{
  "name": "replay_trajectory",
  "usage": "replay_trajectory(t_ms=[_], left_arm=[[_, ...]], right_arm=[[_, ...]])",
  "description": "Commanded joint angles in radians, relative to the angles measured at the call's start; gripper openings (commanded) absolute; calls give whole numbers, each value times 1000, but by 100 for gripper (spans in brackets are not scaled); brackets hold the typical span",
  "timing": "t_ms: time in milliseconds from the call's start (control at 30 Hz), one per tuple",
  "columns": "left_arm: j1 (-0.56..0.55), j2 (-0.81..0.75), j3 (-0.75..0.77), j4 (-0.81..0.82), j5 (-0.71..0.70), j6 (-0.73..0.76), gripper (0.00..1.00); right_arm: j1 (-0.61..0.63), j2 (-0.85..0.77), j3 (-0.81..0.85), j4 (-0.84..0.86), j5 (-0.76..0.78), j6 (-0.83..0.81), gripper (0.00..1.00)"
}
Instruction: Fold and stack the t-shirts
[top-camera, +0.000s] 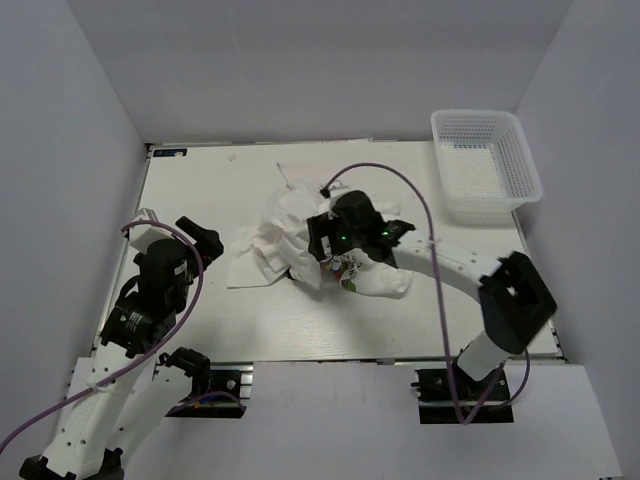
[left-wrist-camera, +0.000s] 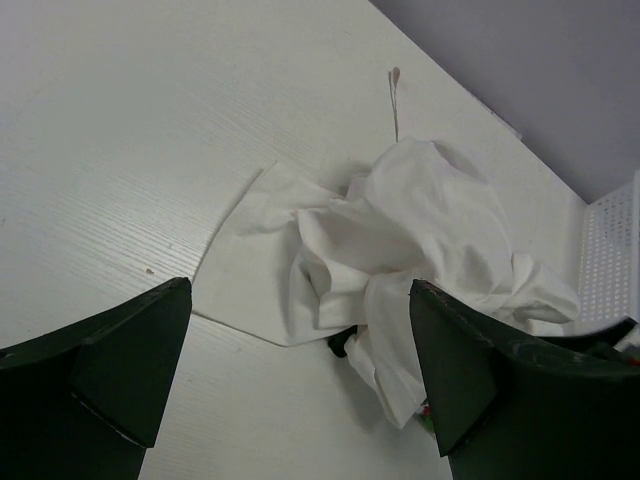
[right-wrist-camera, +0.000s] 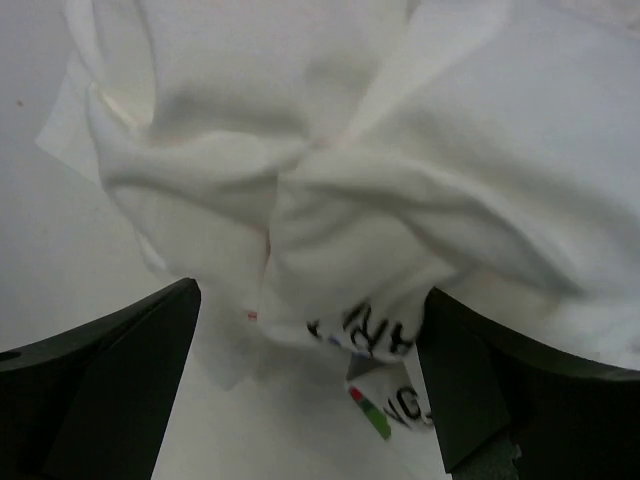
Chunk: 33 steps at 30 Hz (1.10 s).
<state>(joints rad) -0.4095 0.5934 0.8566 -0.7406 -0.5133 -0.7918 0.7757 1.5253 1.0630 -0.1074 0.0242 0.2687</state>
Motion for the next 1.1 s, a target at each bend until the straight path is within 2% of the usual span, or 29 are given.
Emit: replay_trajectory(t_ms=[0, 133, 200, 300, 367, 400, 533, 733, 933, 1067], left_arm=[[-5, -12, -1, -3, -27, -12, 100], [-5, -23, -13, -3, -27, -12, 100], [-5, -23, -13, 6, -27, -12, 100], [-5, -14, -13, -6, -27, -12, 100], [-5, -14, -4, -16, -27, -12, 100], [-5, -14, -4, -16, -27, -12, 100], [-5, -14, -4, -16, -27, -12, 100], [-5, -23, -4, -16, -27, -12, 100], [-5, -23, 5, -16, -27, -12, 100], [-5, -23, 5, -16, -27, -12, 100]], right_arm=[[48, 151, 151, -18, 94, -28, 91], [72, 282, 233, -12, 114, -14, 91], [82, 326, 268, 38, 146, 1, 84], [85, 355, 310, 28, 244, 33, 0], [86, 326, 322, 31, 348, 32, 0], [86, 313, 321, 38, 352, -5, 0], [80, 92, 302, 127, 362, -130, 0], [77, -186, 339, 241, 470, -315, 0], [62, -257, 416, 421, 603, -566, 0], [39, -187, 590, 472, 674, -689, 0]])
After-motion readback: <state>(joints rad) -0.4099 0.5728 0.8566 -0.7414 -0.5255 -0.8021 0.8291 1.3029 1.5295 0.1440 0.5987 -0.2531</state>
